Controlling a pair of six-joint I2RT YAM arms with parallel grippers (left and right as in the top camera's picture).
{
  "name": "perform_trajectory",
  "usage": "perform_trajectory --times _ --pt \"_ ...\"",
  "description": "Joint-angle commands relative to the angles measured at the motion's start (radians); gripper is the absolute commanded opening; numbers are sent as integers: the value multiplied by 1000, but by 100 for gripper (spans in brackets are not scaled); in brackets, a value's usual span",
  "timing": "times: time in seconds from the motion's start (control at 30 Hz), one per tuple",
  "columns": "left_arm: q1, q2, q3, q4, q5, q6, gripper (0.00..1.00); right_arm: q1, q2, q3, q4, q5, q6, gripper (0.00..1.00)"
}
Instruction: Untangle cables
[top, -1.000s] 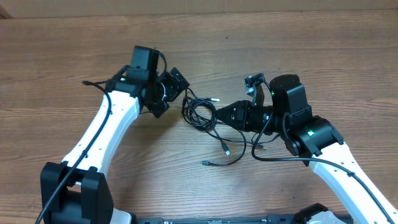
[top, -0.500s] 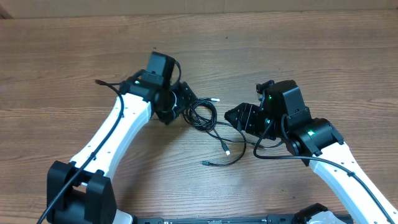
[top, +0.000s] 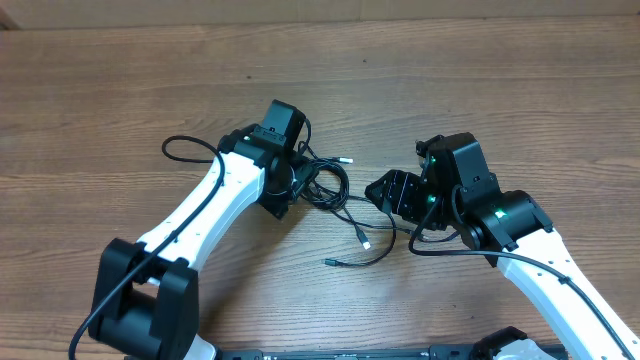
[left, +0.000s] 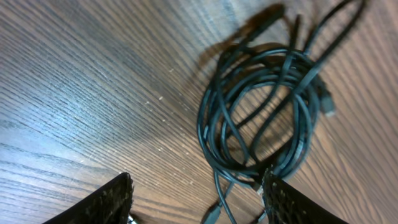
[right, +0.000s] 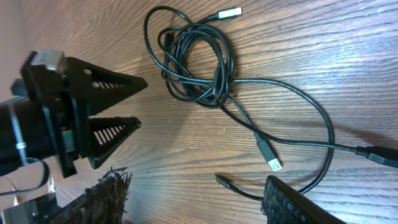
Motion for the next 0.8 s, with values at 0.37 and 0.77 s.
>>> perform_trajectory --times 0.37,0.77 --pt "-1 223 -14 180 89 -53 4 3 -9 21 -10 43 -1 71" --pt "83 51 10 173 230 222 4 3 -9 21 -18 51 -2 76"
